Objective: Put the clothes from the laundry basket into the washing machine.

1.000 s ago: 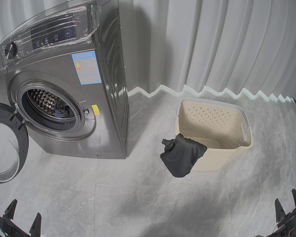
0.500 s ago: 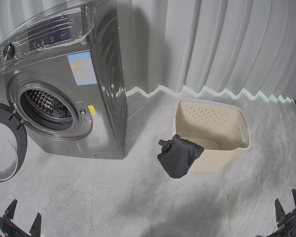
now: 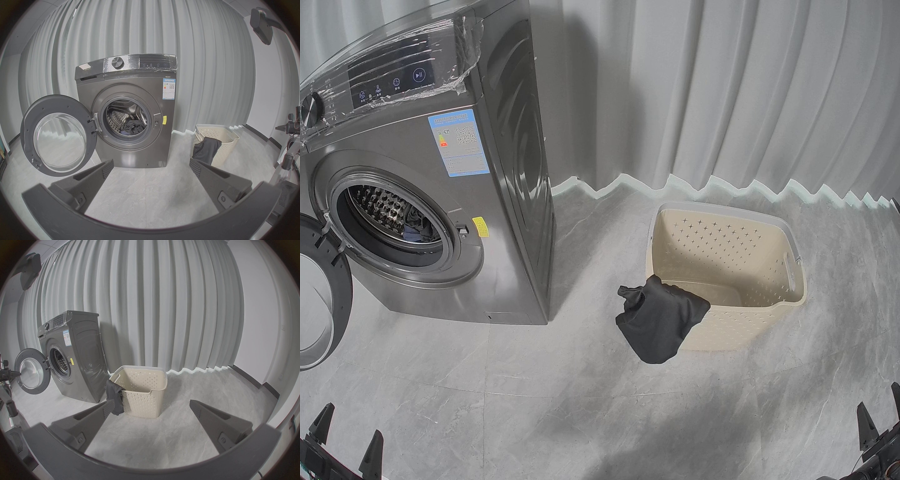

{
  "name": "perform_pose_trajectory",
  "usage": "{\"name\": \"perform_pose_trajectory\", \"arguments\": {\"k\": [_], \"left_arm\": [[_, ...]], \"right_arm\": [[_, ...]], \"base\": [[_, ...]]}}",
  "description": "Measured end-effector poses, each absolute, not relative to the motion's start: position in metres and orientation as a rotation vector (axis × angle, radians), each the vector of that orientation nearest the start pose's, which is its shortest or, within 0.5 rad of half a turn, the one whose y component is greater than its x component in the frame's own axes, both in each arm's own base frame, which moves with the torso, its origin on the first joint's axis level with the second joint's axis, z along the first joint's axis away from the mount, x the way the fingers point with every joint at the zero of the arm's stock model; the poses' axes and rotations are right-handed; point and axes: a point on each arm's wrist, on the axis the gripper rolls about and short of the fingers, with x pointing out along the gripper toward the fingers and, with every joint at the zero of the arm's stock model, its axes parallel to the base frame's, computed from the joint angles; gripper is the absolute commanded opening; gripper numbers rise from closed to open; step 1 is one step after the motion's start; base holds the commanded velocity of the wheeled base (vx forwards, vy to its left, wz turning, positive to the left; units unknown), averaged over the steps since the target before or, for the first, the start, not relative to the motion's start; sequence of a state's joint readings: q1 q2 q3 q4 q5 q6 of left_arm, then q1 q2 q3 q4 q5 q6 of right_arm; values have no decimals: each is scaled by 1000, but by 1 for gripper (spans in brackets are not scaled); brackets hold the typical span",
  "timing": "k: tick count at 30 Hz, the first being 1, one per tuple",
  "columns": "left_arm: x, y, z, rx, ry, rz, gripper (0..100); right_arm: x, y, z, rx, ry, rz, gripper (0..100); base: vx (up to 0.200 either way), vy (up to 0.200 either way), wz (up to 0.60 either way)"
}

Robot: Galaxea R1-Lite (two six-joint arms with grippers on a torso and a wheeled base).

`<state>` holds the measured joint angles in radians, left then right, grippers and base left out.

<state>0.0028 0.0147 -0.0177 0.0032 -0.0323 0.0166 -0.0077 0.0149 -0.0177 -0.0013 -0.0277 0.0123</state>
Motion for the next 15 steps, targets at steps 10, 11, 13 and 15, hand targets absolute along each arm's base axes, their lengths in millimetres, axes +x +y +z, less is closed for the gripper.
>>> {"name": "perform_pose_trajectory", "arguments": {"k": [10, 11, 13, 15], "left_arm": [[-23, -1, 80, 17, 1, -30, 100], [-23, -1, 80, 17, 1, -30, 100], [-23, -1, 80, 17, 0, -30, 100], [-23, -1, 80, 17, 0, -29, 100]], "right_arm": [[-23, 0, 81, 12, -4, -35, 100], [-23, 0, 81, 12, -4, -35, 100], [-23, 0, 81, 12, -4, -35, 100], [-23, 0, 81, 12, -4, -34, 100]], "base": [[0, -80, 0], [0, 0, 0], [0, 0, 0], [0, 0, 0]]}}
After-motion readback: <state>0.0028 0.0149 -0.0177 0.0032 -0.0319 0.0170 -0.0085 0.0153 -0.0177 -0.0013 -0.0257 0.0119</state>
